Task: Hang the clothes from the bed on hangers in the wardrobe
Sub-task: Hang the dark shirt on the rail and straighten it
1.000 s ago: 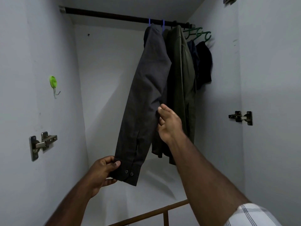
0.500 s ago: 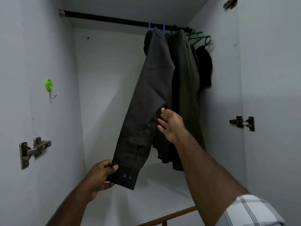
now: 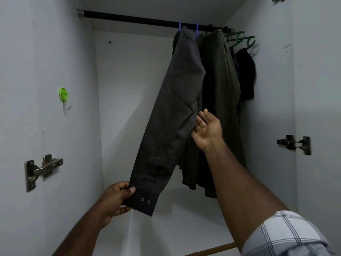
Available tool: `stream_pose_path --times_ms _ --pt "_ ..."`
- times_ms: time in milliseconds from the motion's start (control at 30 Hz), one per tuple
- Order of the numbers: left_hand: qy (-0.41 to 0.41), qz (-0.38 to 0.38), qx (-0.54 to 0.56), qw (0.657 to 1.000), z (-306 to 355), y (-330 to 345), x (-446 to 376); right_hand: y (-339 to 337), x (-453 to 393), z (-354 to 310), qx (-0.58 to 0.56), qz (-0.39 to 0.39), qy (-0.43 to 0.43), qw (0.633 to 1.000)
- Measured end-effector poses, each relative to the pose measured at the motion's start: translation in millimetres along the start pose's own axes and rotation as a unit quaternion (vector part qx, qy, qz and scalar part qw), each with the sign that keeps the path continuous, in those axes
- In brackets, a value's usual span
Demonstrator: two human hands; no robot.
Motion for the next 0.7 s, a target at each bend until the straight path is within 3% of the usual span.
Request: stream_pose_path --times_ms 367,700 --pt "0.000 0.037 0.015 0.999 -0.7 0.8 -11.1 20.3 6.0 -28.1 -0.038 -0.070 -0.044 0.996" --pt "0.006 0.039 0.018 0.999 3.4 4.5 -15.6 13.4 4.4 -52.1 0.046 -0.004 -0.100 0.994"
Point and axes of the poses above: each hand's wrist, its own x-axis away from the middle knuckle, its own y-axis out of the palm, z = x × y, the point moved 10 cm from there along -x, towards the middle knuckle, and after that the axes turned 7 degrees about -z, right-handed, at the moved point
